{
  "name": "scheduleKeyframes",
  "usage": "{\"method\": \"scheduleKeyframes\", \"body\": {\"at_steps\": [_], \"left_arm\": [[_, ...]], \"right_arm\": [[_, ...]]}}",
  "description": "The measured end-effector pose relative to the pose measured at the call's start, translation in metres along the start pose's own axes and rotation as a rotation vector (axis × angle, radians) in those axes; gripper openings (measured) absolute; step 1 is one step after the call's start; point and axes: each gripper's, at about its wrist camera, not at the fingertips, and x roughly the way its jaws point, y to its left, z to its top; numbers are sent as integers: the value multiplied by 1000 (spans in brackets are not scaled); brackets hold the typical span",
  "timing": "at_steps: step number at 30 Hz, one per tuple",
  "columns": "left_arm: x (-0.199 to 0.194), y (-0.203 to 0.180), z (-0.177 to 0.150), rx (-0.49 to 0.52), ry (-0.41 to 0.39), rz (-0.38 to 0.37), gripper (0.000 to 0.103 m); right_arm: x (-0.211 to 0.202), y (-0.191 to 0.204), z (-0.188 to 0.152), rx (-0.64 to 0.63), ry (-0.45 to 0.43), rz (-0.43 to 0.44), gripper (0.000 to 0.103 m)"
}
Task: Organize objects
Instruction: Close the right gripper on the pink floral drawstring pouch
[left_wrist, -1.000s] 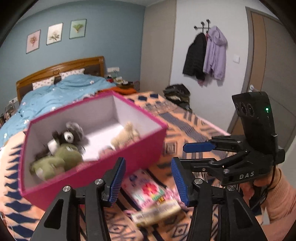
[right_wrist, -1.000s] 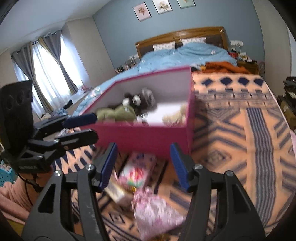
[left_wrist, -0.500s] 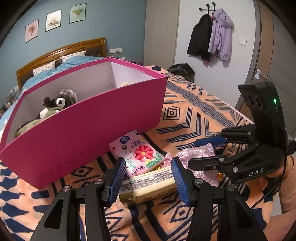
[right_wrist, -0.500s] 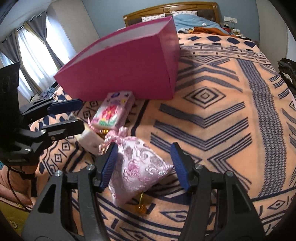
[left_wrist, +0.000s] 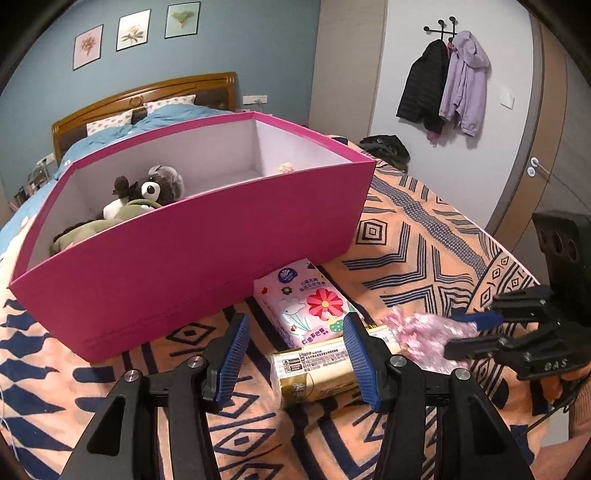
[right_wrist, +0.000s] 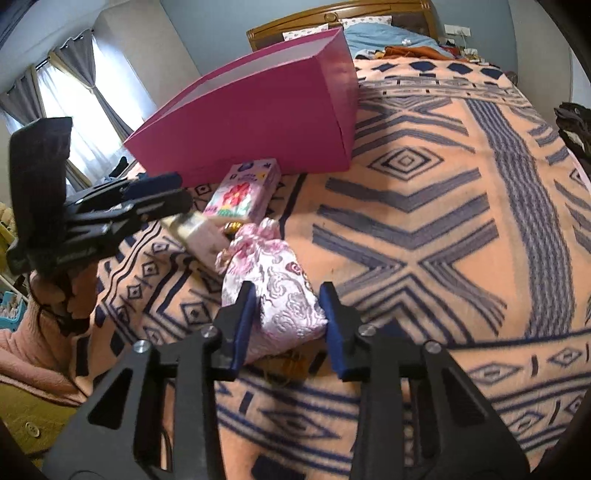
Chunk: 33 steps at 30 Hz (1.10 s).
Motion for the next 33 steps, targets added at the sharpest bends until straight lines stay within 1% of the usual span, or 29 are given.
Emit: {"method": "scheduleKeyframes", "body": {"at_steps": [2, 5, 9, 11, 13, 14, 17, 21, 25, 27, 28, 30, 31, 32, 33], "left_arm": [[-1, 0, -1, -2, 0, -5, 54], [-5, 0, -3, -8, 0, -40, 54], [-17, -8, -6, 7, -13, -89, 54], [-21, -13, -7, 19, -16, -120, 54], [-26, -20, -10, 31, -15, -162, 54], [-27, -24, -11, 37, -12, -180, 54], [-24, -36, -19, 42, 22, -246, 54], [-8, -50, -30, 30, 98, -336, 54], [10, -55, -36, -16, 154, -386, 53], [17, -53, -38, -48, 181, -404, 51], [20, -51, -39, -61, 189, -407, 49], [26, -48, -40, -88, 208, -417, 46], [28, -46, -41, -106, 216, -432, 44], [28, -45, -41, -116, 216, -444, 42], [28, -46, -41, -119, 213, -453, 39]], "right_arm": [[-3, 3, -5, -2, 14, 12, 35], [-8, 7, -12, -15, 46, 30, 35], [-14, 4, -7, -20, 36, 0, 37], [-15, 1, -2, -14, 16, 1, 44], [-13, 1, 4, -19, 4, 27, 49], [-10, 1, 6, -23, 8, 41, 49], [2, 0, 10, -23, 34, 58, 49], [10, -4, 10, -9, 61, 84, 49], [15, -5, 11, -10, 85, 100, 49], [16, -3, 11, -23, 93, 107, 43], [16, -2, 10, -25, 95, 110, 37], [14, -1, 8, -26, 83, 107, 33], [12, -1, 7, -23, 78, 107, 28], [11, -2, 7, -18, 71, 109, 24], [9, -2, 6, -8, 62, 112, 24]]}}
